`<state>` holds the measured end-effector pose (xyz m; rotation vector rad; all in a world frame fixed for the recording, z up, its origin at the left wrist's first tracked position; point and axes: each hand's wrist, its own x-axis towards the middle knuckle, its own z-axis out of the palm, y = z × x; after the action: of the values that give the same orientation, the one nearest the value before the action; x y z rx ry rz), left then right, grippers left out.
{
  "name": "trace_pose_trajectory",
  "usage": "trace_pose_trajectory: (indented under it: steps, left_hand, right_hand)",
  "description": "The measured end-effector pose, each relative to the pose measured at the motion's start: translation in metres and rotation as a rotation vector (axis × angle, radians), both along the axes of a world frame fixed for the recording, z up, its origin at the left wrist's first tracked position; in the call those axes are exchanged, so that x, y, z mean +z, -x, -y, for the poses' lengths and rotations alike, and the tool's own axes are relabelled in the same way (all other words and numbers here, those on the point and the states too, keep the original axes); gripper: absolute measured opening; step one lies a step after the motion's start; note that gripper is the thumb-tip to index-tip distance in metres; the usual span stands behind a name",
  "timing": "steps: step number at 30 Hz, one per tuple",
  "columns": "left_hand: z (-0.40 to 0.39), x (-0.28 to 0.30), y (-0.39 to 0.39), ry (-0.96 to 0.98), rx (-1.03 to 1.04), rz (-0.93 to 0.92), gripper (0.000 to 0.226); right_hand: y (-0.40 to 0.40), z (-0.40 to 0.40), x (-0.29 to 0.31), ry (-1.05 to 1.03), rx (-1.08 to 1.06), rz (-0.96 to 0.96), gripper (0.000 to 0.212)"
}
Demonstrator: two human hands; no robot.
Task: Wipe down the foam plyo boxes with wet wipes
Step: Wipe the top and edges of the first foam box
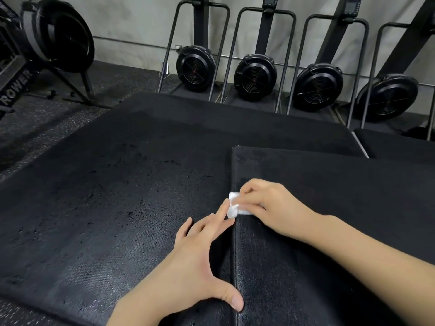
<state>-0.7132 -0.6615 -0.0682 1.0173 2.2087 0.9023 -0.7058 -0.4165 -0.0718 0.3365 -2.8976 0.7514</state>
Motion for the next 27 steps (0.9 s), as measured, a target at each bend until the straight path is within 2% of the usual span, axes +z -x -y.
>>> trace_pose_trajectory:
  steps: [3, 10, 14, 17, 20, 23, 27]
  left_hand:
    - [-0.002, 0.003, -0.002, -0.011, 0.011, 0.017, 0.149]
    - [0.003, -0.003, 0.002, -0.072, 0.083, 0.083, 0.158]
    - [0.009, -0.003, 0.008, -0.137, 0.147, 0.118, 0.164]
    - [0.014, -0.005, 0.012, -0.157, 0.159, 0.139, 0.164]
    - [0.012, -0.009, 0.013, -0.166, 0.163, 0.153, 0.164]
    - [0.01, -0.009, 0.012, -0.168, 0.173, 0.125, 0.164]
    - [0.01, -0.007, 0.009, -0.138, 0.176, 0.095, 0.162]
  right_hand:
    - [-0.002, -0.004, 0.0, 0.001, 0.038, 0.013, 0.021]
    - [0.04, -0.011, 0.002, -0.052, -0.081, -0.001, 0.019]
    - [-0.012, 0.011, 0.003, -0.036, 0.009, -0.033, 0.017]
    - [-0.059, 0.031, 0.005, -0.021, 0.128, 0.021, 0.018]
    - [-0.074, 0.038, 0.006, -0.049, 0.207, 0.01, 0.022]
    - [-0.043, 0.028, 0.006, -0.041, 0.146, -0.011, 0.024]
    - [0.022, 0.003, 0.008, -0.001, -0.041, -0.031, 0.017]
